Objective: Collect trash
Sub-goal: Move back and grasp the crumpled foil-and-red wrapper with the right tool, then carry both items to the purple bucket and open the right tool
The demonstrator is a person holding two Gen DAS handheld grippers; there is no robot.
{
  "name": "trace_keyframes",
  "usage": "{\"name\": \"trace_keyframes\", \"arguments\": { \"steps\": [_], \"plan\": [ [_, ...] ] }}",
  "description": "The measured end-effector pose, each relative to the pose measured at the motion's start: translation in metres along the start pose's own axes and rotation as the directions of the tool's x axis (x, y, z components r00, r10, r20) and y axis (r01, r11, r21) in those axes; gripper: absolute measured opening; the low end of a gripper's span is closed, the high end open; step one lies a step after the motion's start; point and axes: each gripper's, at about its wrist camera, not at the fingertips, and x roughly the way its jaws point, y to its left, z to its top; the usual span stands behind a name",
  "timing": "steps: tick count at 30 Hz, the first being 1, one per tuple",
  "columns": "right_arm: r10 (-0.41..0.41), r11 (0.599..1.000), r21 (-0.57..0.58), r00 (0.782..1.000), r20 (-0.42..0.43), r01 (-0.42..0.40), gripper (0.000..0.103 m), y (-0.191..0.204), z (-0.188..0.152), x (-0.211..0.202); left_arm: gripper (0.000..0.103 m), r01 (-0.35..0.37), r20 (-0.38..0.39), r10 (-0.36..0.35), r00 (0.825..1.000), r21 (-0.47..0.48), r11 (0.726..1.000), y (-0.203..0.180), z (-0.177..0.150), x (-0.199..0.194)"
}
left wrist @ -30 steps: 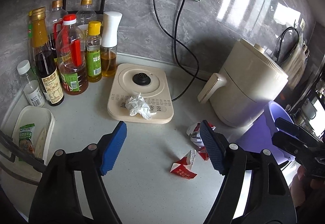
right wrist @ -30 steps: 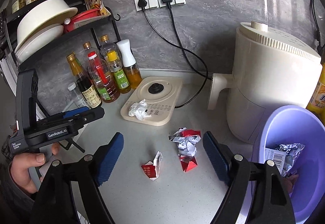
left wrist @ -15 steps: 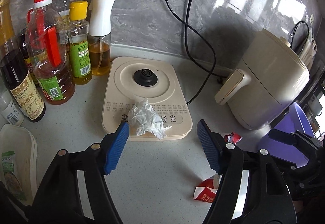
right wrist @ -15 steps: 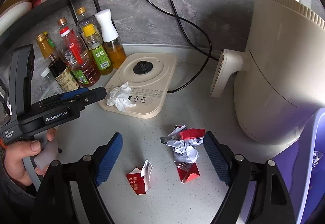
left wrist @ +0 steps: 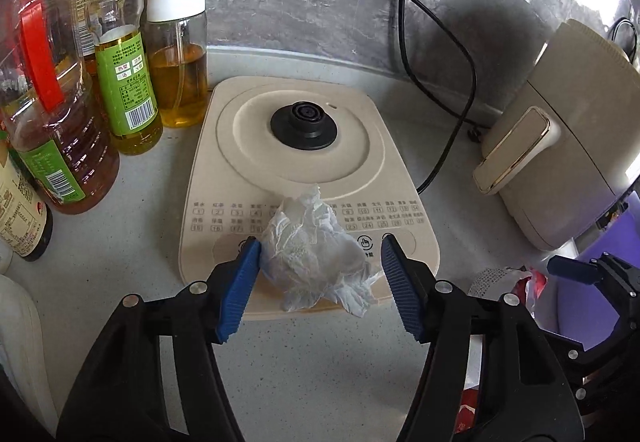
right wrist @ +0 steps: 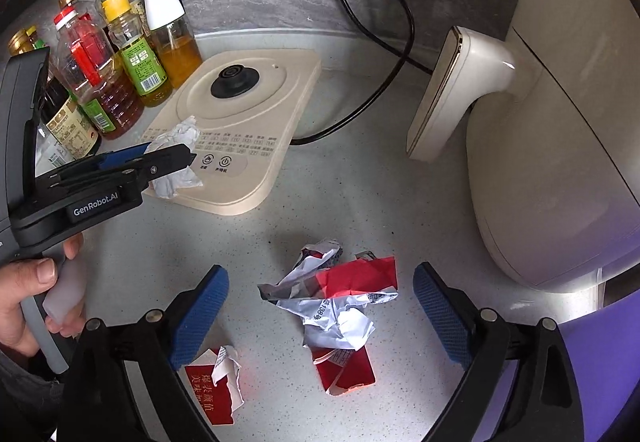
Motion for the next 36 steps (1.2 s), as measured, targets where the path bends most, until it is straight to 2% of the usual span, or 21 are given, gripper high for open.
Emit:
{"name": "trace_keyframes", "arguments": {
  "steps": [1,2,3,4,5,7,10,19,29,36],
  "plan": [
    [-0.002,1.0,0.001,1.0,-0.005,0.002,0.091,-0.001,-0.001,0.003,0.049,-0.009,-0.001,0.009,1.0,0.01,1.0,-0.001,0.0,0.001],
    [-0.004,1.0,0.001,1.0,-0.01,0.004,0.09,-0.002,-0.002,0.005,0.037,-0.018,-0.002,0.018,1.0,0.024,1.0,-0.002,0.0,0.002],
    [-0.001,1.0,-0.001,1.0,-0.015,0.001,0.081,-0.003,-0.003,0.007,0.026,-0.016,-0.011,0.016,1.0,0.034,0.999,-0.003,0.0,0.003],
    [0.017,1.0,-0.005,1.0,-0.024,-0.017,0.058,-0.004,-0.004,0.009,0.022,-0.017,-0.011,0.018,1.0,0.038,0.999,-0.002,-0.001,0.002],
    [0.038,0.999,-0.008,0.999,-0.032,-0.038,0.048,-0.004,-0.004,0.01,0.019,-0.02,-0.009,0.02,1.0,0.033,0.999,-0.001,-0.001,0.0],
    [0.047,0.999,-0.013,0.999,-0.01,-0.047,0.039,-0.003,-0.005,0.004,0.017,-0.014,-0.001,0.014,1.0,0.013,1.0,0.002,-0.002,-0.005],
    [0.064,0.998,-0.018,0.997,0.033,-0.064,0.035,-0.002,-0.005,-0.01,0.017,-0.006,0.016,0.007,1.0,-0.004,1.0,0.005,-0.004,-0.016],
    [0.092,0.996,-0.033,0.981,0.169,-0.088,0.034,0.004,-0.006,-0.078,0.017,0.013,0.092,-0.013,0.996,0.002,1.0,-0.008,-0.003,-0.065],
    [0.106,0.994,-0.02,0.933,0.343,-0.106,0.034,-0.009,-0.022,-0.17,0.017,0.036,0.202,-0.04,0.979,0.027,0.999,-0.039,-0.002,-0.132],
    [0.064,0.994,0.052,0.894,0.444,-0.097,0.034,-0.042,-0.036,-0.214,0.017,0.051,0.216,-0.058,0.975,0.04,0.998,-0.057,-0.01,-0.152]
  ]
}}
